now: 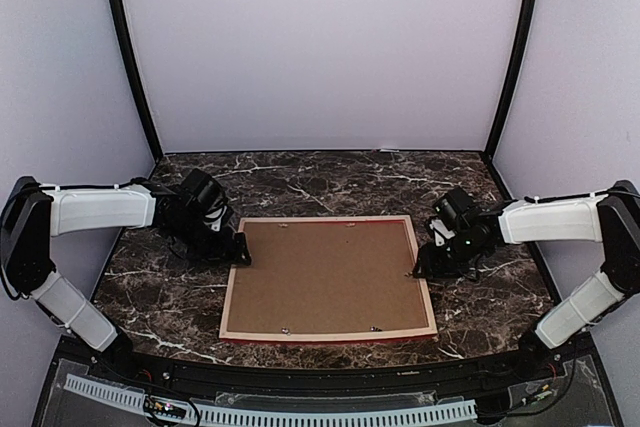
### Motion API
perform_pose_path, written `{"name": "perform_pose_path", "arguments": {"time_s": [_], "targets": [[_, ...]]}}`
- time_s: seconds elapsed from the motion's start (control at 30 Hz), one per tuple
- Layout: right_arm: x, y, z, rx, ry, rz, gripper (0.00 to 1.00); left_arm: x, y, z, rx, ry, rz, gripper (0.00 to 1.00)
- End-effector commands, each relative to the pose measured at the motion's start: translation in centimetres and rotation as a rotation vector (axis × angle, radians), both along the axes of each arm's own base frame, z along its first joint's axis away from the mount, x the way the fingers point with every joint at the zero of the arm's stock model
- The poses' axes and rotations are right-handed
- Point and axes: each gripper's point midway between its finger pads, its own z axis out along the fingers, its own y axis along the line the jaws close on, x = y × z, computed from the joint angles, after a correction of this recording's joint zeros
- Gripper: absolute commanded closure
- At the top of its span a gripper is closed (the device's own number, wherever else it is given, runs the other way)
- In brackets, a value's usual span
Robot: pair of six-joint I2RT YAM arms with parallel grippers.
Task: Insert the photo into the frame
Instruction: Pick up the fastener from the backboard.
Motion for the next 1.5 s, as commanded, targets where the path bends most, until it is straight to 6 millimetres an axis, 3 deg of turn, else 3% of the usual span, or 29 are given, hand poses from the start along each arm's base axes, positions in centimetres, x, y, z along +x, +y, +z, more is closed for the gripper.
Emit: {"name": "perform_pose_path", "arguments": {"time_s": [0.0, 0.33, 0.77, 1.47], "targets": [[-0.4, 0.2, -0.2, -0.002, 0.014, -0.001, 0.46, -0.2, 0.3, 0.5, 0.003, -0.003, -0.007, 0.11], [0.7, 1.2, 2.0, 0.053, -0.039, -0.011, 0.45, -0.4, 0.6, 0.5, 0.015, -0.001, -0.005, 0.11], [0.7, 1.3, 1.4, 0.061, -0.032, -0.011, 0.45, -0.4, -1.8, 1.4, -0.095, 0.000, -0.059, 0.14], [0.2, 1.8, 0.3, 0.097, -0.007, -0.006, 0.44, -1.5, -4.0, -1.1, -0.135, 0.072, -0.103, 0.15]]}}
